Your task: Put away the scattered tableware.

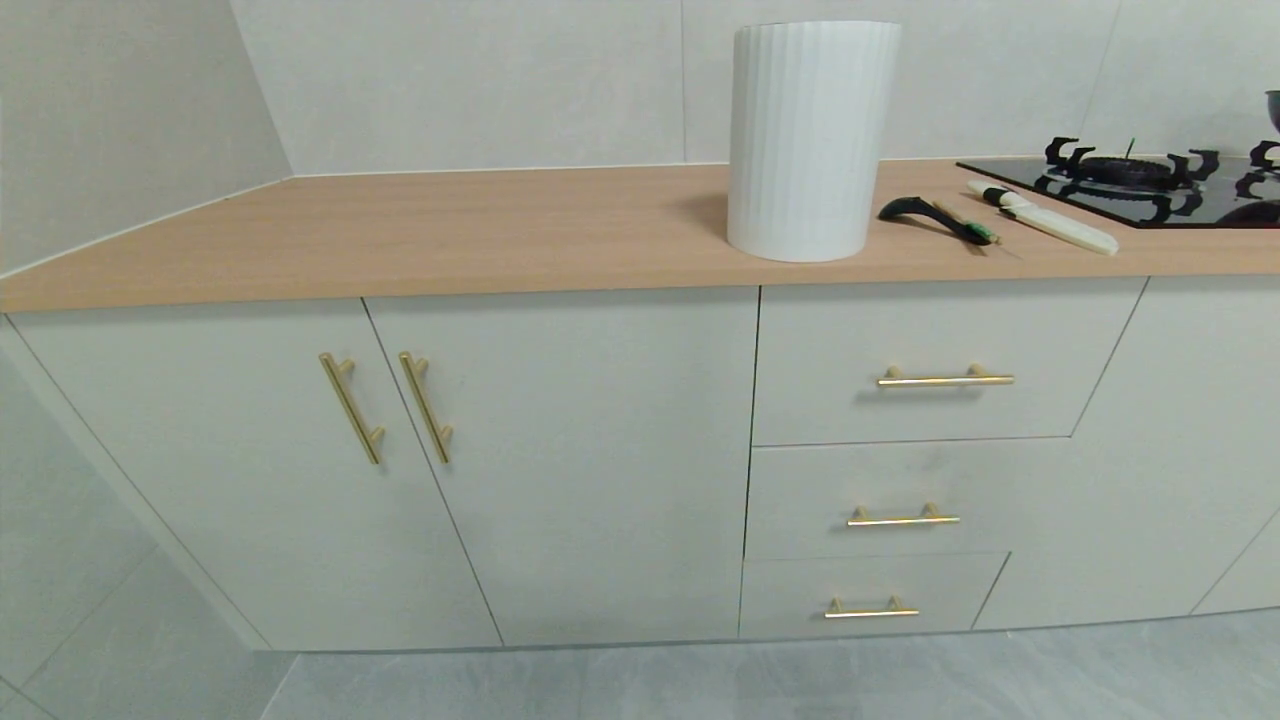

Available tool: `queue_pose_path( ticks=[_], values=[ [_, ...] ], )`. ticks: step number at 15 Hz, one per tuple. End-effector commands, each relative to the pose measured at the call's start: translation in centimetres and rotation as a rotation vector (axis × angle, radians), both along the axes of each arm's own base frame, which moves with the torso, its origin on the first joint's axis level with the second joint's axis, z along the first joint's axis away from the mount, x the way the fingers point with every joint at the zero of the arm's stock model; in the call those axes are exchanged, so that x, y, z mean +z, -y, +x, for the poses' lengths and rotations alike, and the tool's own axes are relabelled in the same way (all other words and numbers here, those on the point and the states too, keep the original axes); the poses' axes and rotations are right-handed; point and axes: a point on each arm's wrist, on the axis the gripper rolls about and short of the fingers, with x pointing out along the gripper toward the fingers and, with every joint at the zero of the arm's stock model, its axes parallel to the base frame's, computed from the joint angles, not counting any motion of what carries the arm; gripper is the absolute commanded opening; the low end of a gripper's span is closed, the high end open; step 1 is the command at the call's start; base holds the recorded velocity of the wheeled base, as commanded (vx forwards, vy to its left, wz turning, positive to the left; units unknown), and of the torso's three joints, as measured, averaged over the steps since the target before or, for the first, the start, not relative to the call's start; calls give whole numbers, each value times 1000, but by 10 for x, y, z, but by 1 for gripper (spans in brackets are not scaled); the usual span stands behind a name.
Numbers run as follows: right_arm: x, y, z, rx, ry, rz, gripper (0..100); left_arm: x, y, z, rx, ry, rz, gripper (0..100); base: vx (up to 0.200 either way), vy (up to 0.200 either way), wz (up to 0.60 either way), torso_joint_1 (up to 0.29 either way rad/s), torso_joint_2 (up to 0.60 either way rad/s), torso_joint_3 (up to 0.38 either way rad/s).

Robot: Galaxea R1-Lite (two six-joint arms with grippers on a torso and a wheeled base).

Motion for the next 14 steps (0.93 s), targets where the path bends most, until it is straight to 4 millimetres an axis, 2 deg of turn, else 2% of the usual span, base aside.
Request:
queue_pose_path(
  ticks=[1,5,10,11,13,14],
  values=[
    [18,-9,32,21,-158,-30,100,0,0,0,-1,-2,0,100,0,0,0,0,0,0],
    [41,-20,78,18,-275,-67,100,0,0,0,0,0,0,100,0,0,0,0,0,0],
    [47,-40,154,12,-362,-90,100,0,0,0,-1,0,1,100,0,0,0,0,0,0],
    [48,-42,164,12,-374,-94,100,0,0,0,0,-2,0,100,0,0,0,0,0,0],
    [44,-52,206,26,-415,-149,100,0,0,0,0,0,0,100,0,0,0,0,0,0],
    [38,-53,220,28,-435,-173,100,0,0,0,-1,-2,0,100,0,0,0,0,0,0]
  ],
)
